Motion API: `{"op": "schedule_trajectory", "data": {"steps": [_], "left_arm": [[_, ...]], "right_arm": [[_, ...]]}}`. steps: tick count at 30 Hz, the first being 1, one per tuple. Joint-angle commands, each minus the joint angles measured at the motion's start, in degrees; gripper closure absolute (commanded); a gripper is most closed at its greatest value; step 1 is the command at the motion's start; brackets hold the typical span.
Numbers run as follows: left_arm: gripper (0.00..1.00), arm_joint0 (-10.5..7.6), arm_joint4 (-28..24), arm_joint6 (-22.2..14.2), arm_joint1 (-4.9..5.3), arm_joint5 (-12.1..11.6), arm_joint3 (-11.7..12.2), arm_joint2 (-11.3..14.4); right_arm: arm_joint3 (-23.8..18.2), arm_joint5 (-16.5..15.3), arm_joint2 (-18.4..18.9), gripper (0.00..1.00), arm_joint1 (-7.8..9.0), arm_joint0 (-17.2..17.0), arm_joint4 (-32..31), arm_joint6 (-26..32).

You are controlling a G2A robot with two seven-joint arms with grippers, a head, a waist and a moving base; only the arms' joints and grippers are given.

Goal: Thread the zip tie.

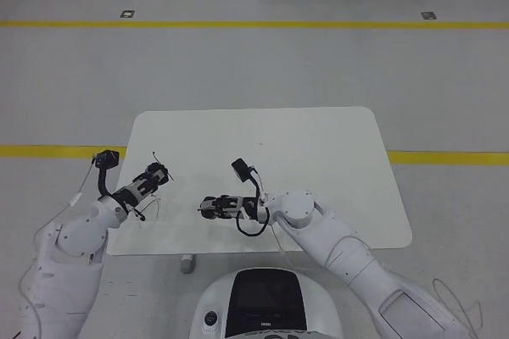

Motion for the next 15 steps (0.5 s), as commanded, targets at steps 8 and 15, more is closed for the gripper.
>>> {"op": "schedule_trajectory", "data": {"steps": [8, 15], "left_arm": [[1.0, 0.26, -1.73, 1.08, -0.15, -1.45, 0.37, 1.08], [1.0, 2.41, -5.28, 5.88, -0.29, -6.05, -0.61, 1.54]], "right_arm": [[-0.09, 0.07, 0.06, 1.0, 0.08, 0.02, -1.56, -1.6], [-3.53, 1.57, -0.67, 1.0, 0.18, -1.93, -12.39, -16.09]]}}
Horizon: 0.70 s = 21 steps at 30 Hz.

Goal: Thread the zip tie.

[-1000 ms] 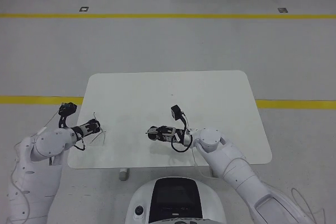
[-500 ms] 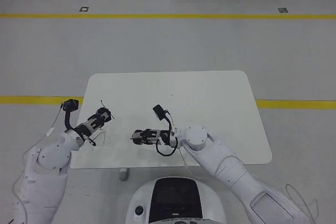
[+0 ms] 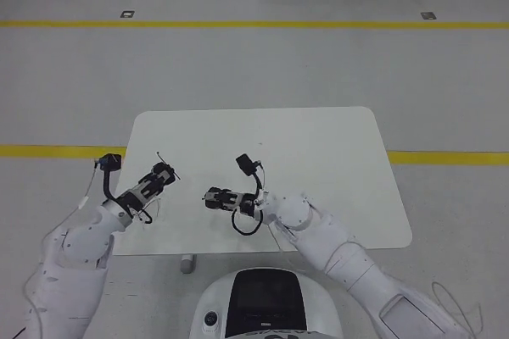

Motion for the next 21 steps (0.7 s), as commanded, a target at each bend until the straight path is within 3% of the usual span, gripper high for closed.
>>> {"op": "schedule_trajectory", "data": {"steps": [1, 8, 16, 18, 19, 21], "left_arm": [[1.0, 0.66, -0.32, 1.34, 0.0, -0.05, -0.69, 0.1], [1.0, 1.56, -0.24, 3.65, 0.19, -0.05, -2.54, 1.06], [1.0, 1.56, -0.24, 3.65, 0.19, -0.05, -2.54, 1.06], [1.0, 1.83, -0.89, 2.05, 0.18, -0.05, -2.17, 2.17], [1.0, 1.78, -4.14, 2.48, 0.07, -0.05, -2.56, 2.63], [1.0, 2.2, -3.34, 2.92, 0.2, -0.05, -2.85, 2.76]], "right_arm": [[-0.19, 0.06, -0.06, 1.0, -0.11, -0.25, -0.98, -2.42], [1.18, -3.83, -0.34, 1.0, -0.76, -0.29, -1.8, -7.19], [1.18, -3.83, -0.34, 1.0, -0.76, -0.29, -1.8, -7.19], [0.28, -5.49, -0.23, 1.0, -0.71, -0.8, -3.0, -8.83], [-0.03, -6.4, -0.17, 1.0, -0.65, -1.25, -4.09, -9.92], [-0.57, -7.53, 0.0, 1.0, -0.61, -1.65, -5.38, -11.55]]}}
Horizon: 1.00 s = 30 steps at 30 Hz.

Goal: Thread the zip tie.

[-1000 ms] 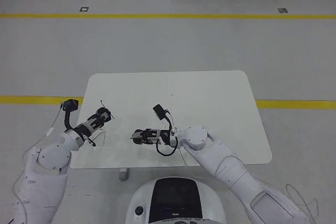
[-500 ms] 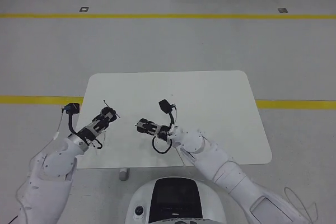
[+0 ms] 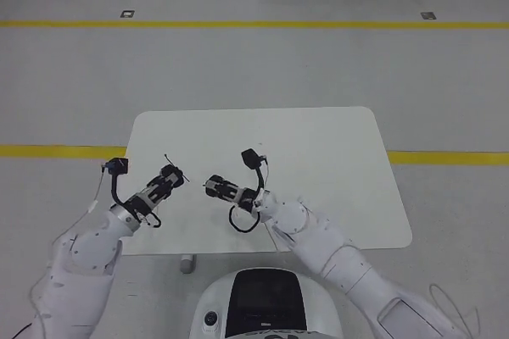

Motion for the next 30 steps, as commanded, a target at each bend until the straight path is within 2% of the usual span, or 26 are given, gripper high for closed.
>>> {"op": "schedule_trajectory", "data": {"steps": [1, 5, 11, 13, 20, 24, 30], "left_arm": [[1.0, 0.56, 0.44, 2.04, 0.07, -0.01, -0.67, 0.26], [1.0, 1.88, 0.46, 5.08, 0.31, -0.01, -1.56, 1.04], [1.0, 2.55, 1.01, 8.55, 0.84, -0.01, -1.77, 2.56], [1.0, 2.55, 1.05, 8.74, 1.13, -0.01, -2.08, 3.25], [1.0, 2.55, 1.05, 8.74, 1.13, -0.01, -2.08, 3.25], [1.0, 1.97, 0.58, 10.36, 0.97, -0.01, -1.37, 4.26], [1.0, 2.48, 3.02, 14.07, 1.06, -0.01, -1.59, 5.04]], "right_arm": [[-0.38, -1.16, 0.06, 1.0, 0.01, -0.42, -1.31, -1.42], [-0.13, -2.41, 0.04, 1.0, -0.18, -0.35, -2.28, -2.4], [1.4, -3.17, -0.5, 1.0, -0.86, 0.27, -0.77, -1.88], [1.72, -3.71, -0.47, 1.0, -1.0, 0.39, -0.01, -1.68], [1.72, -3.71, -0.47, 1.0, -1.0, 0.39, -0.01, -1.68], [0.92, -2.65, 0.03, 1.0, -0.98, -0.5, 0.64, -1.91], [0.71, -1.99, 0.68, 1.0, -1.1, -0.88, 2.75, -0.19]]}}
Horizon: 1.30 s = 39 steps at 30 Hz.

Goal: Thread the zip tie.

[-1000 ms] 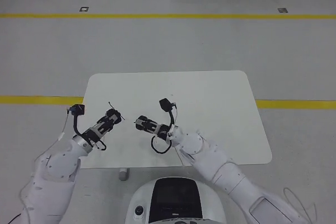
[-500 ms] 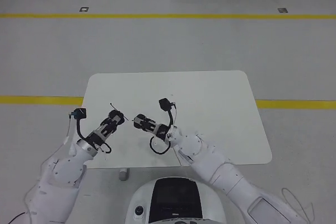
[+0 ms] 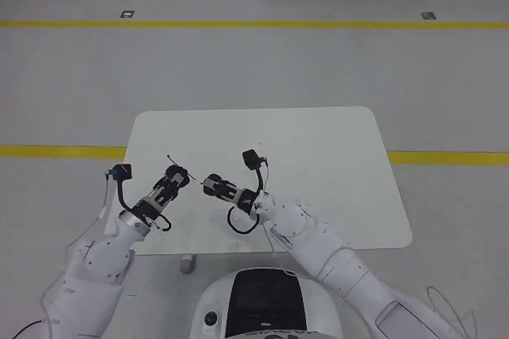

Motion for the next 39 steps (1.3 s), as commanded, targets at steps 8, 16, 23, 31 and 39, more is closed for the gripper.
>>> {"op": "schedule_trajectory", "data": {"steps": [8, 16, 23, 31, 39], "left_arm": [[1.0, 0.12, 1.19, 3.51, 0.41, 0.0, 0.24, 1.53], [1.0, 0.15, 1.37, 3.44, 0.57, 0.0, -0.12, 1.89], [1.0, 0.15, 1.37, 3.44, 0.57, 0.0, -0.12, 1.89], [1.0, 0.15, 1.37, 3.44, 0.57, 0.0, -0.12, 1.89], [1.0, 0.15, 1.37, 3.44, 0.57, 0.0, -0.12, 1.89]], "right_arm": [[0.37, -0.76, 0.6, 1.0, -0.28, -0.18, 2.13, 1.34], [0.15, -0.82, 0.73, 1.0, -0.28, -0.41, 2.0, 0.98], [-1.39, -0.15, 1.54, 1.0, -0.18, -1.16, 1.68, 0.74], [-1.53, 0.26, 1.69, 1.0, -0.4, -0.81, 2.33, 1.86], [-1.46, 0.56, 1.49, 1.0, -0.78, -0.42, 2.93, 2.09]]}}
